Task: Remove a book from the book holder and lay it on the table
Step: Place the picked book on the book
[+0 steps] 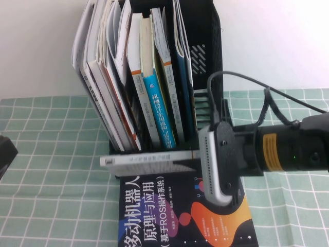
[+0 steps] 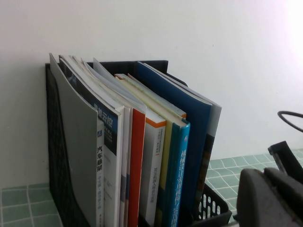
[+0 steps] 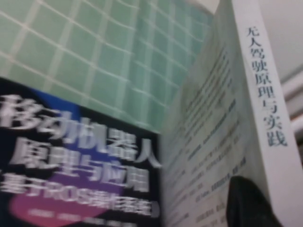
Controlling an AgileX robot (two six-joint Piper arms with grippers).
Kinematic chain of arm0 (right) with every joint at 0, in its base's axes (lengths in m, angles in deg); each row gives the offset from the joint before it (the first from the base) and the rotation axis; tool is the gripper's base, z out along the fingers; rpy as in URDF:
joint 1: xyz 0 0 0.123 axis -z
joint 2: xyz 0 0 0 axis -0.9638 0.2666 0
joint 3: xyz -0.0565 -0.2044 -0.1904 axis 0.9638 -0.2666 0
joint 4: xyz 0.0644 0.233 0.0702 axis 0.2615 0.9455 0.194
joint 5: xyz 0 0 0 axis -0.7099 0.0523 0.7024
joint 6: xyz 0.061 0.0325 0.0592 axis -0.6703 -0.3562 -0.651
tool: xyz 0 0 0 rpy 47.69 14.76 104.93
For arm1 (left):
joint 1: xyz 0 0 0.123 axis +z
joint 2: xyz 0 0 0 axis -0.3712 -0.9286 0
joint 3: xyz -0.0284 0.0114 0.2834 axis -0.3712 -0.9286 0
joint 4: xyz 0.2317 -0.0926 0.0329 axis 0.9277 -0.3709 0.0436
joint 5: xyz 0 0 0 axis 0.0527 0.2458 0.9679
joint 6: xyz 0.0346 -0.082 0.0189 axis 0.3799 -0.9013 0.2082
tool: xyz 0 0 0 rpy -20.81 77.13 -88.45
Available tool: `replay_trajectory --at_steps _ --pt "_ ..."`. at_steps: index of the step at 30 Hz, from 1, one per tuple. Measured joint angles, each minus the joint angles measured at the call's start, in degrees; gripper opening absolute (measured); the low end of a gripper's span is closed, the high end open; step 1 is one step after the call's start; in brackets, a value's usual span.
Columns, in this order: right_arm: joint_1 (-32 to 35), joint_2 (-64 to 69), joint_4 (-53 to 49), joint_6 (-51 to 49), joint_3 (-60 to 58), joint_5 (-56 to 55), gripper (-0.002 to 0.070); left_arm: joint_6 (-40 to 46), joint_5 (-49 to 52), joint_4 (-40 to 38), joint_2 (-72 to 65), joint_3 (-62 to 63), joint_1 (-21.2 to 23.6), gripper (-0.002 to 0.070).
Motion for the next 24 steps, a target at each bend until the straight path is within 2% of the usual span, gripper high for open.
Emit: replay_trajectory --at_steps 2,6,24 --pt "0.0 0.0 -5.6 -5.7 0.0 -1.8 0.0116 0.0 0.0 0.0 0.0 0.0 0.0 -0.0001" --pt "0.0 0.0 -10.2 -11.8 0.0 -3.5 0.0116 0.0 0.0 0.0 0.0 0.0 0.0 -0.0001" --pt "0.0 4.9 -11.4 -22.9 0.0 -9.8 0.0116 -0.2 0.0 0.1 0.0 0.0 0.0 -0.0001"
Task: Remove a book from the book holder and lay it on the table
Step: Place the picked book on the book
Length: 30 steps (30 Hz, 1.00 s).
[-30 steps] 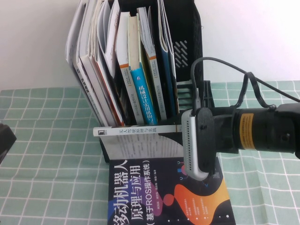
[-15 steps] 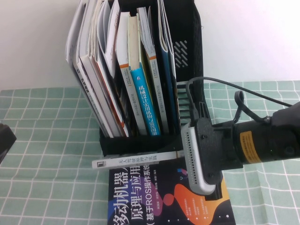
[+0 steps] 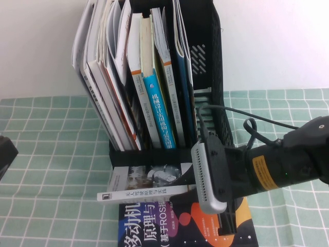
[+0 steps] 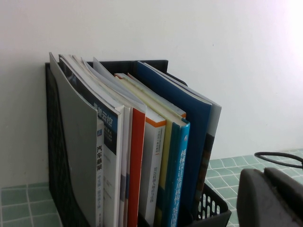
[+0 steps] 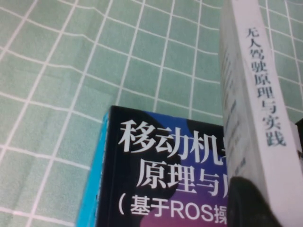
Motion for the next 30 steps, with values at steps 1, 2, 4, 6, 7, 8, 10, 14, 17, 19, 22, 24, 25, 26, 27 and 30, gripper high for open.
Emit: replay_trajectory --at_steps 1,2,4,6,7,8,10,14,17,19,22,24,25,26,27,30 --pt "0.0 0.0 0.0 -0.1 0.0 -0.1 0.0116 0.0 0.0 0.0 0.0 0.0 0.0 -0.0001" --pt "0.0 0.0 -0.1 -0.4 0.0 -0.1 0.0117 0.0 0.0 0.0 0.0 0.0 0.0 -0.0001" --pt "0.0 0.0 -0.1 -0.9 0.0 -0.1 0.0127 0.0 0.0 0.0 0.0 0.0 0.0 -0.0001" --pt "0.0 0.0 -0.1 -1.2 -0.5 -0.3 0.0158 -0.1 0.0 0.0 0.0 0.0 0.0 -0.0001" --pt "0.0 0.0 -0.1 -1.3 -1.0 -0.4 0.0178 -0.3 0.0 0.0 0.0 0.0 0.0 -0.0001" --pt "-0.1 0.0 -0.1 -1.4 -1.5 -0.5 0.0210 -0.6 0.0 0.0 0.0 0.0 0.0 -0.0001" --pt "-0.1 0.0 -0.1 -2.2 -2.8 -0.5 0.0286 -1.3 0.0 0.0 0.0 0.0 0.0 -0.0001" --pt "-0.1 0.0 -0.1 -4.5 -4.8 0.0 0.0393 -2.0 0.0 0.0 0.0 0.0 0.0 -0.0001" --pt "-0.1 0.0 -0.1 -6.4 -5.1 -0.2 0.0414 -2.5 0.0 -0.2 0.0 0.0 0.0 -0.0001" --pt "-0.1 0.0 -0.1 -7.1 -5.1 -1.0 0.0419 -2.7 0.0 -0.2 0.0 0.0 0.0 -0.0001" --pt "-0.1 0.0 0.0 -7.8 -5.1 -3.3 0.0420 -2.8 0.0 -0.7 0.0 0.0 0.0 -0.0001" --pt "-0.1 0.0 0.1 -8.4 -5.1 -5.5 0.0417 -2.8 0.0 -1.2 0.0 0.0 0.0 -0.0001" --pt "-0.1 0.0 0.1 -8.4 -5.1 -6.8 0.0414 -2.8 0.0 -1.3 0.0 0.0 0.0 -0.0001" --pt "-0.1 0.0 0.1 -8.5 -5.1 -8.1 0.0411 -2.8 0.0 -1.3 0.0 0.0 0.0 -0.0001" --pt "-0.1 0.0 0.1 -8.5 -5.1 -9.3 0.0404 -2.8 0.0 -1.3 0.0 0.0 0.0 -0.0001" --pt "-0.1 0.0 0.1 -8.5 -3.5 -11.1 0.0356 -2.8 0.0 -1.3 0.0 0.0 0.0 -0.0001"
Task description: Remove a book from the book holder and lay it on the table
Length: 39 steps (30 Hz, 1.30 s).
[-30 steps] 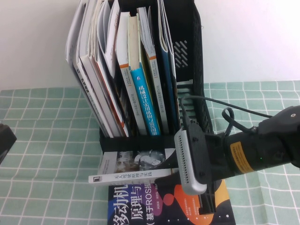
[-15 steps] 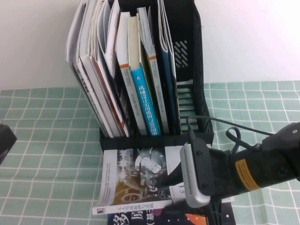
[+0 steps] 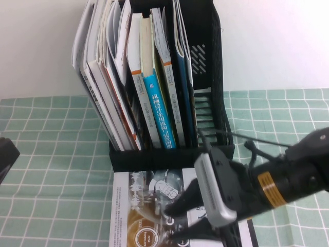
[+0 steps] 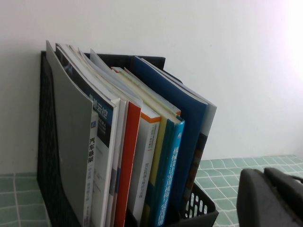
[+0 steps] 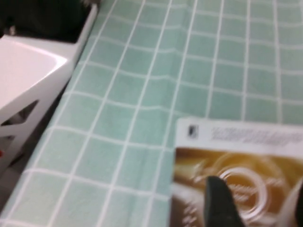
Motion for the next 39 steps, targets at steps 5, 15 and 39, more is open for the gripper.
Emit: replay_trajectory --at_steps 5,15,39 --pt "0.0 -0.1 0.0 1.8 8.0 2.0 0.0125 -0.1 0.0 -0.1 0.0 0.0 0.0 -0.0001" --pt "0.0 -6.6 0.4 16.9 24.1 37.7 0.0001 -0.1 3.6 -0.9 0.0 0.0 0.0 -0.0001" --pt "7.2 -27.0 100.5 89.1 11.6 109.5 -0.0001 1.6 12.2 1.4 0.0 -1.8 0.0 -0.0001"
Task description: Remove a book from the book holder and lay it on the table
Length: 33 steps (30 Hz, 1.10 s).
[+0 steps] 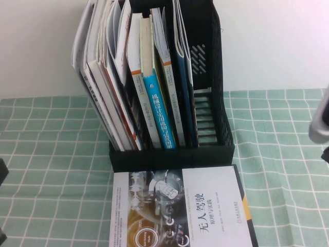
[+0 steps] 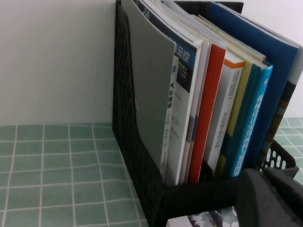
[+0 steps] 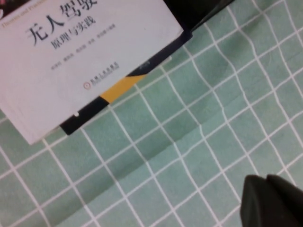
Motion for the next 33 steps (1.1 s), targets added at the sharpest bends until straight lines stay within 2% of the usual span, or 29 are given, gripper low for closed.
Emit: replay_trajectory --at_steps 7,13,23,33 --pt "0.0 -14.8 4.3 0.2 -19.7 -15.2 -0.0001 -0.2 -4.0 2.1 0.0 -3.4 0.0 -0.0001" --pt "0.0 -25.8 9.7 0.3 -31.5 -20.6 -0.0001 -0.4 -11.4 3.1 0.0 -5.2 0.0 -0.0001" --pt "0.0 -37.9 13.9 0.3 -38.1 -19.0 -0.0001 -2.1 -22.3 3.5 0.0 -9.3 0.0 -0.0001" --pt "0.0 -39.2 15.0 0.4 -38.1 -14.2 -0.0001 -3.4 -23.2 4.0 0.0 -9.9 0.0 -0.0001"
